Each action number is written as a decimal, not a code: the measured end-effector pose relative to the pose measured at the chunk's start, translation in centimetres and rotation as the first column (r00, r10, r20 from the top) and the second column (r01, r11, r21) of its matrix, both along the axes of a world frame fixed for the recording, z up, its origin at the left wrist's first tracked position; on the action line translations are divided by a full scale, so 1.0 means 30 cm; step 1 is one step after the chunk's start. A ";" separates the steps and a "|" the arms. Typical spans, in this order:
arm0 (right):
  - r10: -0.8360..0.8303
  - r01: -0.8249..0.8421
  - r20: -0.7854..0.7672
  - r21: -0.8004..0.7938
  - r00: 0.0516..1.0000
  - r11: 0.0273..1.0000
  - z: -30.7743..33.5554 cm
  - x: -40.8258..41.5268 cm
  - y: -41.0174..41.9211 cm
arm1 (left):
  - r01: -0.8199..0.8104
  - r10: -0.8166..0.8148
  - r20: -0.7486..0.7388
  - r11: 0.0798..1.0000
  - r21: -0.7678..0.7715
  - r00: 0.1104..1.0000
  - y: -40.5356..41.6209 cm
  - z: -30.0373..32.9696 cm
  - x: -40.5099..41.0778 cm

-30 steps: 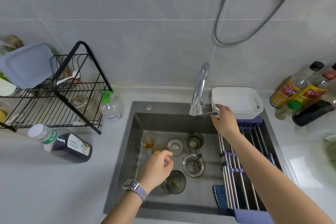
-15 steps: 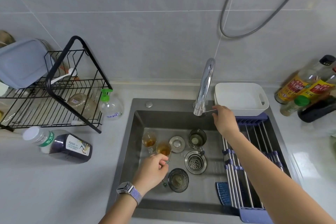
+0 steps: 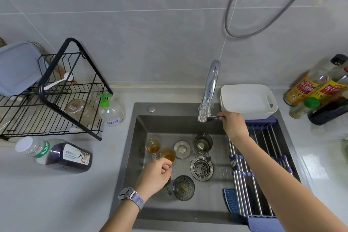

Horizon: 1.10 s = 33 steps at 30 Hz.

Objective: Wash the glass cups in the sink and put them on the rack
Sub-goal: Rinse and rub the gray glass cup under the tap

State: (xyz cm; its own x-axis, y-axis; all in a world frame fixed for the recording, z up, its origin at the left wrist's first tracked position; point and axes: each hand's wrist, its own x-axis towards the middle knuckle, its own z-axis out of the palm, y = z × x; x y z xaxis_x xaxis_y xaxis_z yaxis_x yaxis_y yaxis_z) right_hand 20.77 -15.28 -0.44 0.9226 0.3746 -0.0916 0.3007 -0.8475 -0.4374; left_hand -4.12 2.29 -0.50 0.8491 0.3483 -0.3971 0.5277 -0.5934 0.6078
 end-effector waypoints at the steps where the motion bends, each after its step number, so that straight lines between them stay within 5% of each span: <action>1: 0.004 -0.004 0.000 0.005 1.000 1.000 -0.002 -0.002 -0.002 | 0.000 0.000 0.000 1.000 0.001 1.000 0.000 0.000 0.003; 33: 0.020 -0.019 -0.027 0.042 0.999 0.999 -0.008 0.009 -0.008 | 0.004 -0.004 -0.006 1.000 0.001 1.000 0.008 -0.006 0.010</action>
State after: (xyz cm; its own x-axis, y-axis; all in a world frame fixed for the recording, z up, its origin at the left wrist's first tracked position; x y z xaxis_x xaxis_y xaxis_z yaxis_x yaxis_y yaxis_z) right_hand 21.04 -15.53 -0.69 0.9126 0.3964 -0.1004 0.3044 -0.8226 -0.4803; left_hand -3.82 2.53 -0.69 0.8480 0.3449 -0.4023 0.5290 -0.5961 0.6040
